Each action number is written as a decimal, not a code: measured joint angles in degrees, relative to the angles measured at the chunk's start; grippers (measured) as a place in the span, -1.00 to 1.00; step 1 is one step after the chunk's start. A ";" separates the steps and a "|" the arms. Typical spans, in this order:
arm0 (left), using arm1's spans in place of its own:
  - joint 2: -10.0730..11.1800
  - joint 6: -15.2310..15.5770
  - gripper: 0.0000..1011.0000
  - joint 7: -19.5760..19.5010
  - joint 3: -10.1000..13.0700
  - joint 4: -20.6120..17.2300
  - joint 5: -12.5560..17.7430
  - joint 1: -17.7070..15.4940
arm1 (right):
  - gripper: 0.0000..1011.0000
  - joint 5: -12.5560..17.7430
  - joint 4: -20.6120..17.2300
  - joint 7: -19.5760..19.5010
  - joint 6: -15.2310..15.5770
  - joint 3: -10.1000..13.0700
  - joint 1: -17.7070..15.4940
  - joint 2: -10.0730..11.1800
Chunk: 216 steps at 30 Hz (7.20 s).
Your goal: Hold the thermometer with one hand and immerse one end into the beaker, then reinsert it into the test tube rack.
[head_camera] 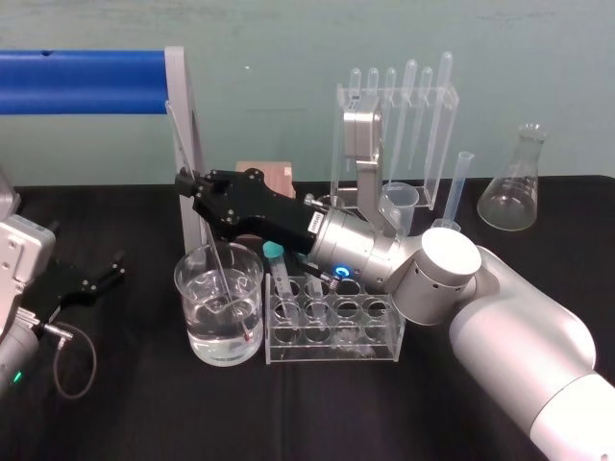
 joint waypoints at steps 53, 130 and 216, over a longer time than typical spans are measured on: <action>0.00 0.00 0.99 0.00 0.00 0.00 0.00 0.00 | -0.89 -0.31 -1.17 -0.27 -0.04 -0.32 -0.66 0.15; 0.00 0.00 0.99 0.00 0.00 0.00 0.00 0.00 | -0.89 -0.32 -1.75 -0.49 0.07 -0.38 -1.16 0.47; 0.00 0.00 0.99 0.00 0.00 0.00 0.00 0.00 | -0.89 -0.41 -19.54 -8.80 4.74 4.16 -10.62 16.28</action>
